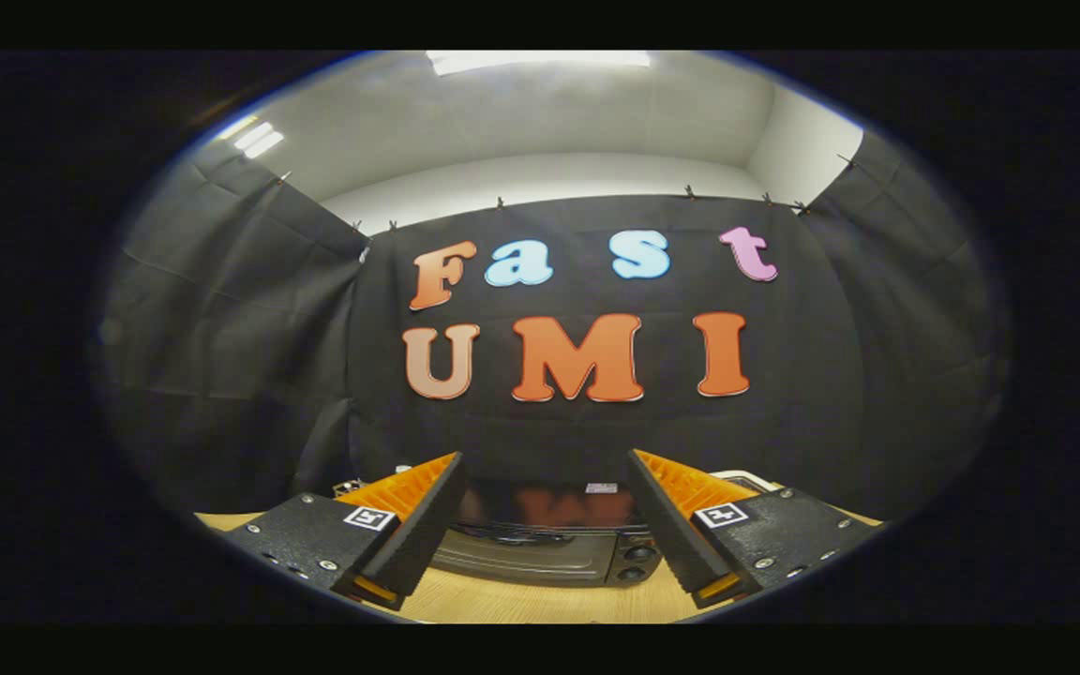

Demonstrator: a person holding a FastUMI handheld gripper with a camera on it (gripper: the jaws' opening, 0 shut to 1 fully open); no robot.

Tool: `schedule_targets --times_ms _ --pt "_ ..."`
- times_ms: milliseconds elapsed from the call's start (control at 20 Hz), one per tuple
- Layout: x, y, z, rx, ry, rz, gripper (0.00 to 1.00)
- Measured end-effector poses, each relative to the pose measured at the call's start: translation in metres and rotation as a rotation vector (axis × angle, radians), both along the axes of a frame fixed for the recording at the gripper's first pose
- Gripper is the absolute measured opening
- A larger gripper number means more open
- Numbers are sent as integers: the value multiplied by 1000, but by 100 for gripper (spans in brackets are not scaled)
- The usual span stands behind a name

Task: Open the toaster oven, put the food inside, and close the toaster oven door.

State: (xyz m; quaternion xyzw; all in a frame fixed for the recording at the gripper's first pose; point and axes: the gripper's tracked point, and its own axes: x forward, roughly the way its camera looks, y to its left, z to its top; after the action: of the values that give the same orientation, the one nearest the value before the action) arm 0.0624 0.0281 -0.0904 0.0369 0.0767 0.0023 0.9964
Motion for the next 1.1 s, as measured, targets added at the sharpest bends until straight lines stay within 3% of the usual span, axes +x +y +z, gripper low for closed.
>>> schedule_targets --times_ms 400,600,850,1100 --pt "59 24 -112 -23 215 6 100" --pt "82 36 -160 38 324 15 100" --pt "88 39 -170 -46 323 -12 100" --pt "65 50 -164 -24 293 14 95"
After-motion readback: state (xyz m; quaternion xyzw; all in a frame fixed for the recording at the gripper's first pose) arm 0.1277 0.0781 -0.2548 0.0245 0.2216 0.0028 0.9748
